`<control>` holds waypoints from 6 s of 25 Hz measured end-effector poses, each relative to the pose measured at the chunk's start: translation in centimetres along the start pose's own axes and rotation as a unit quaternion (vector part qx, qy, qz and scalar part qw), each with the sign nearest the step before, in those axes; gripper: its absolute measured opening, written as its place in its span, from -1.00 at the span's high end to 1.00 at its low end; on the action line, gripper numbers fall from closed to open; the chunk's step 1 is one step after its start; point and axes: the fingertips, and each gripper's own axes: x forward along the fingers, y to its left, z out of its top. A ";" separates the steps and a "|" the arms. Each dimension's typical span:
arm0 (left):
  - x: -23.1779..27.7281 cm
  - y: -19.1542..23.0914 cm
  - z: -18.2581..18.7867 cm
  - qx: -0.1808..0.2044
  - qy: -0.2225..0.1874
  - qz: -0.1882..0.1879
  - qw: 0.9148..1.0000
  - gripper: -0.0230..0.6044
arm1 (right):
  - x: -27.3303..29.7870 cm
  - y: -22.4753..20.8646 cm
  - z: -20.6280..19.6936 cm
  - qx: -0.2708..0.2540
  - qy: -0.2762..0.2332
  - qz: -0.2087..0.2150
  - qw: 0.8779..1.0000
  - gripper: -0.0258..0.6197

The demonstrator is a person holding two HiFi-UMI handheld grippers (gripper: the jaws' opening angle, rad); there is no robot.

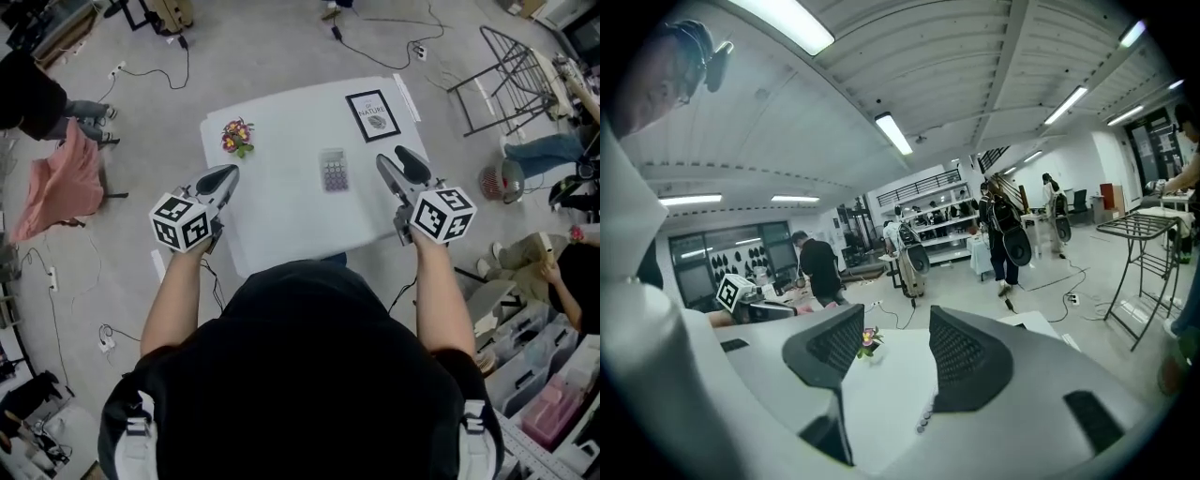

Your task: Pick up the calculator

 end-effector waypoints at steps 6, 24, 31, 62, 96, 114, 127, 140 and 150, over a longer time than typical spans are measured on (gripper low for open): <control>3.3 -0.2 0.7 -0.017 -0.005 0.038 0.999 0.86 | 3.3 -4.3 1.3 -0.003 0.022 0.041 0.999 0.20; 10.3 -0.2 -0.9 -0.064 0.006 0.131 0.989 0.86 | 12.5 -12.5 1.3 -0.001 0.072 0.153 0.986 0.20; 11.1 -0.3 -3.3 -0.087 0.024 0.157 0.983 0.86 | 15.0 -13.3 -1.2 0.007 0.104 0.182 0.978 0.22; 18.1 1.9 -18.3 -0.181 0.106 0.169 0.963 0.86 | 25.9 -15.5 -23.4 0.003 0.350 0.263 0.899 0.30; 27.1 -5.8 -31.8 -0.215 0.240 0.038 0.946 0.85 | 25.7 -13.6 -30.7 0.011 0.462 0.307 0.832 0.44; 27.2 -5.6 -32.2 -0.215 0.251 0.039 0.943 0.85 | 24.2 -12.4 -31.1 0.194 0.472 0.300 0.806 0.57; 26.6 -6.6 -30.0 -0.191 0.241 0.032 0.951 0.85 | 22.2 -11.7 -27.3 0.165 0.421 0.309 0.837 0.58; 23.2 -5.2 -25.7 -0.148 0.224 0.032 0.963 0.85 | 21.3 -10.6 -21.6 0.148 0.350 0.293 0.877 0.58; 19.7 -4.6 -22.0 -0.122 0.205 0.036 0.970 0.85 | 19.6 -8.6 -16.7 0.139 0.296 0.290 0.899 0.58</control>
